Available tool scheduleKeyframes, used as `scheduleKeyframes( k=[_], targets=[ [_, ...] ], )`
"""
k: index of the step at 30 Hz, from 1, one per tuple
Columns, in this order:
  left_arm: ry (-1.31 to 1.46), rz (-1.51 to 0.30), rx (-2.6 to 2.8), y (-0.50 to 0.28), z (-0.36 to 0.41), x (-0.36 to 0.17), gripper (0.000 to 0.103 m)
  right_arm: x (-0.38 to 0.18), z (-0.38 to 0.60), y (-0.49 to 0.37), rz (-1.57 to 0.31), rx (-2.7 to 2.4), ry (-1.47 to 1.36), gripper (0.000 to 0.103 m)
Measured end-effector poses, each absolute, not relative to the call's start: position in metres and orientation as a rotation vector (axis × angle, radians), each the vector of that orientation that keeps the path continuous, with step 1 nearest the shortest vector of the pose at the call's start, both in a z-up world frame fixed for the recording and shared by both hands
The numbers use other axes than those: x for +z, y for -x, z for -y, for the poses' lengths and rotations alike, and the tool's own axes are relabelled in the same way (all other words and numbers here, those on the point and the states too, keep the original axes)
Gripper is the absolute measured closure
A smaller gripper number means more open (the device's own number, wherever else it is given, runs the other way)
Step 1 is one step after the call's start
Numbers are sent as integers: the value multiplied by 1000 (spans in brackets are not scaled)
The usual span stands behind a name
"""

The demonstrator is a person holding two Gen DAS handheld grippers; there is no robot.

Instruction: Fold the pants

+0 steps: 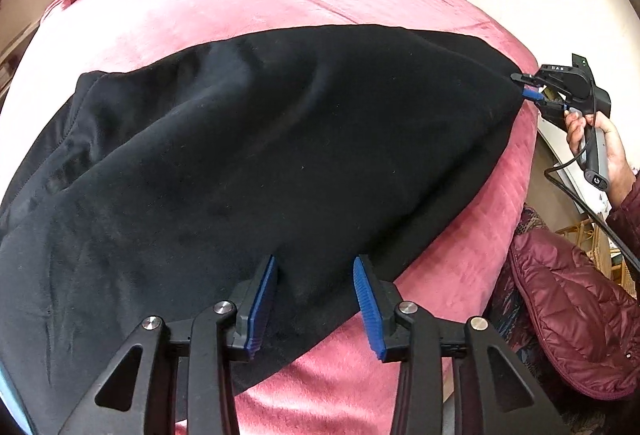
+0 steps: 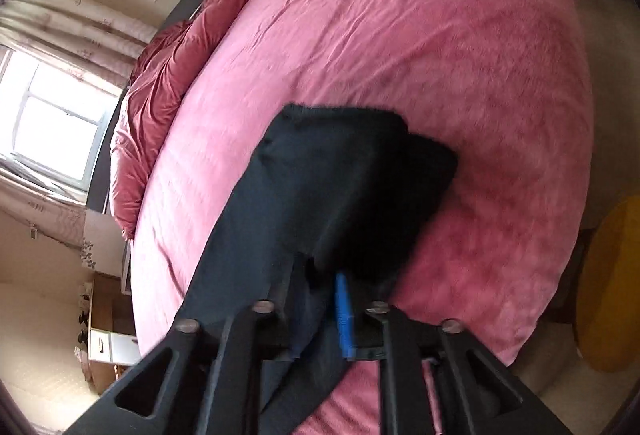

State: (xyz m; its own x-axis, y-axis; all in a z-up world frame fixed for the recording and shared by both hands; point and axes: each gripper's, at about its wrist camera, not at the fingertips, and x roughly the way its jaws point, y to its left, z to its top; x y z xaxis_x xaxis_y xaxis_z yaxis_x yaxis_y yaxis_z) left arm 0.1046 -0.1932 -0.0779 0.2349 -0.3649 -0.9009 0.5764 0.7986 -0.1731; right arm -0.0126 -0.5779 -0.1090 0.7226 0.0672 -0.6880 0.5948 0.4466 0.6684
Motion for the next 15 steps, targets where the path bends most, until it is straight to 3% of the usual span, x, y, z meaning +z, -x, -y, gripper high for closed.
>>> scheduleKeyframes(
  k=[3, 4, 5, 10, 15],
  targets=[
    [-216, -1162, -660, -103, 194, -79, 62, -106, 588, 17, -711, -392, -1065, 72],
    [-213, -1160, -666, -102, 196, -81, 62, -105, 592, 18, -719, -395, -1060, 80],
    [-209, -1158, -670, -101, 194, -81, 62, -102, 593, 17, -725, -403, -1049, 97],
    [-179, -1144, -664, -95, 179, -82, 62, -96, 595, 22, -753, -447, -1008, 97],
    [-188, -1114, -670, -87, 165, -79, 56, -98, 584, 31, -771, -397, -1024, 84]
  ],
)
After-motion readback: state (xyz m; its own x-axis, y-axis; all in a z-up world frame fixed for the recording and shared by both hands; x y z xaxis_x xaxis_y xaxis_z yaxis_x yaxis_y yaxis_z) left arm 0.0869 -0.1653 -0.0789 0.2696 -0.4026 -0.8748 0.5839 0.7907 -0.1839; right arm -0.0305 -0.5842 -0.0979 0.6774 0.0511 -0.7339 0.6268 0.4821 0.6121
